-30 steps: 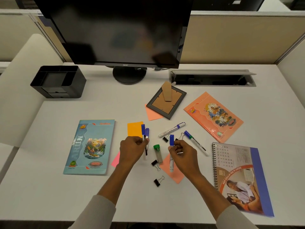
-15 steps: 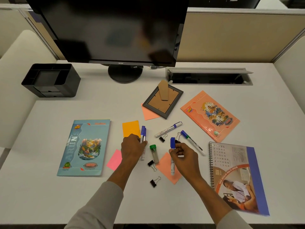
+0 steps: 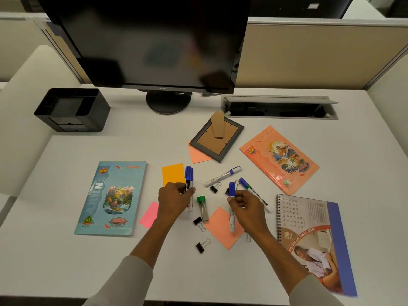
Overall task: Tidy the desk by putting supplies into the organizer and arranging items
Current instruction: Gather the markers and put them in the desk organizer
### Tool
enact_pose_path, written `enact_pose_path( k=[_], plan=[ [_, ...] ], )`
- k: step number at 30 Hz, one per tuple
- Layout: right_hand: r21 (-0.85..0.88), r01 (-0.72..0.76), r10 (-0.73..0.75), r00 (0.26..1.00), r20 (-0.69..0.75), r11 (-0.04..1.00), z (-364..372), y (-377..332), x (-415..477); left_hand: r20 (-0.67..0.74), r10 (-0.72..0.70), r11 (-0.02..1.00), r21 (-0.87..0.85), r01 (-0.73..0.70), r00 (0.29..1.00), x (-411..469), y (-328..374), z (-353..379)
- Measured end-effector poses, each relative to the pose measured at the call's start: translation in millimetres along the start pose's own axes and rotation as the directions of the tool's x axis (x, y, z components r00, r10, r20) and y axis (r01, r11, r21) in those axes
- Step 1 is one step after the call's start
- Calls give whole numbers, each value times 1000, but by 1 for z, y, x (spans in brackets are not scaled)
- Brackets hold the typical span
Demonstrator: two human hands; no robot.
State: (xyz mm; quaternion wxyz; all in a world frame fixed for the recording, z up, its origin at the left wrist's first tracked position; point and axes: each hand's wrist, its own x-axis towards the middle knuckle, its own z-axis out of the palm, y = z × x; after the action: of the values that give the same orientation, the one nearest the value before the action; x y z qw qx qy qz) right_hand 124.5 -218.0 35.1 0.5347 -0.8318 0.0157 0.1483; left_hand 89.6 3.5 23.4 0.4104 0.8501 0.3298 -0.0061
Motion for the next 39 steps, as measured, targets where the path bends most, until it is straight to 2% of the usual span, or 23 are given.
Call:
enact_pose_path(
  k=[6, 12, 17, 23, 31, 39],
  plan=[
    [69, -8, 4, 999, 53, 998, -7, -10, 12, 78, 65, 982, -183, -50, 995, -19, 13, -26],
    [259, -70, 25, 985, 172, 963, 1, -33, 16, 83, 80, 883, -468, -32, 993, -49, 36, -41],
    [303, -92, 6, 962, 272, 949, 25, -65, 15, 37, 109, 872, -483, -78, 993, -60, 39, -52],
    [423, -203, 17, 915, 403, 883, 59, -103, 11, 11, 163, 867, -479, -138, 987, -51, 30, -71],
    [426, -230, 66, 929, 365, 875, 116, -131, 11, 63, 211, 828, -541, -144, 975, -19, 8, -103],
    [428, -206, 25, 920, 390, 880, 162, -147, 20, 51, 180, 834, -537, -125, 982, 17, -22, -122]
  ],
)
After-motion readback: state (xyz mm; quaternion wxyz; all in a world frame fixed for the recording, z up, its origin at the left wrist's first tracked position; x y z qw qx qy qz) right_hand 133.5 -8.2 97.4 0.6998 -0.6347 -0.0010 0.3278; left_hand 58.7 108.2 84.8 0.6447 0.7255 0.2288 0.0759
